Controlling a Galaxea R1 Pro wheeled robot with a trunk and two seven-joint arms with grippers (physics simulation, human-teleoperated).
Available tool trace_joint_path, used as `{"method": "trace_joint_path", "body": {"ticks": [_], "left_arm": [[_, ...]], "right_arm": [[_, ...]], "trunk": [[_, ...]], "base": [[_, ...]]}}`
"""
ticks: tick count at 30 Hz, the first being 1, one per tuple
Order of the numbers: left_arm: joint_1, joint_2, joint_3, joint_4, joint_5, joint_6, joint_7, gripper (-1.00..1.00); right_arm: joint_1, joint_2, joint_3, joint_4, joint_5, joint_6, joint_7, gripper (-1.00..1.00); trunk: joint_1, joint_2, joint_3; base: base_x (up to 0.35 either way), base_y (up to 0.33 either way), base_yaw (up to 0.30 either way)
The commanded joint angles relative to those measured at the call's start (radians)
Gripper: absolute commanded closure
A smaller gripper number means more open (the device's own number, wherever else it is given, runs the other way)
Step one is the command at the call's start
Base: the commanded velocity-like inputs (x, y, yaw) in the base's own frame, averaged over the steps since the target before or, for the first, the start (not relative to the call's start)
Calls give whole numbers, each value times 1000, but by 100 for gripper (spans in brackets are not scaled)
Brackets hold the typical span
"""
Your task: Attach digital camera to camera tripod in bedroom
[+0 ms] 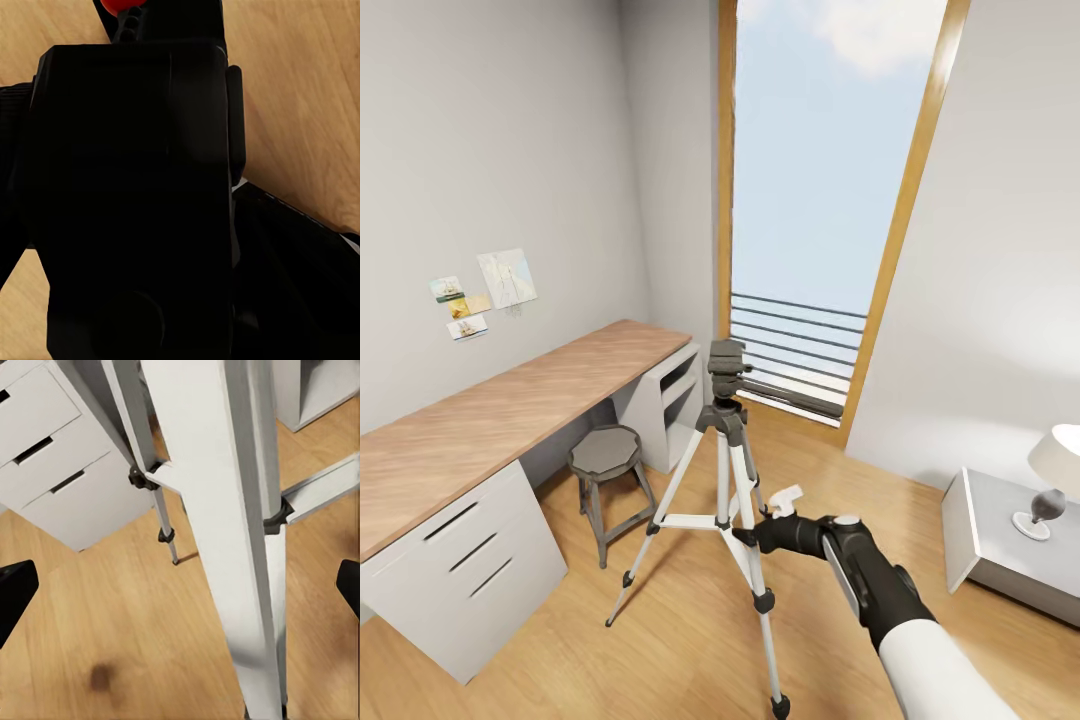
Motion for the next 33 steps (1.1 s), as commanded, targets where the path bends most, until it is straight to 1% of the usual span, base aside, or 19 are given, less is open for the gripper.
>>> {"method": "trace_joint_path", "body": {"ticks": [1,2,6,28,32,33], "left_arm": [[-1,1,-8,-1,8,4,-2,100],[-1,1,-8,-1,8,4,-1,100],[-1,1,-8,-1,8,4,-2,100],[-1,0,-5,-1,8,3,0,100],[-1,0,-6,-1,8,3,1,100],[-1,0,-6,-1,8,3,1,100]], "right_arm": [[-1,1,-2,0,9,-1,2,-100],[-1,3,-2,6,8,-11,-8,-100],[-1,5,-2,16,8,-17,-14,-100],[-1,5,-3,22,10,-16,-19,-100],[-1,24,-9,23,7,-25,-62,-100],[-1,37,-11,23,5,-29,-91,-100]], "trunk": [[1,-2,-2],[1,-2,-2],[1,-2,-2],[1,-2,-2],[1,-2,-2],[1,-2,-2]], "base": [[0,0,0],[0,0,0],[0,0,0],[0,0,0],[0,0,0],[0,0,0]]}}
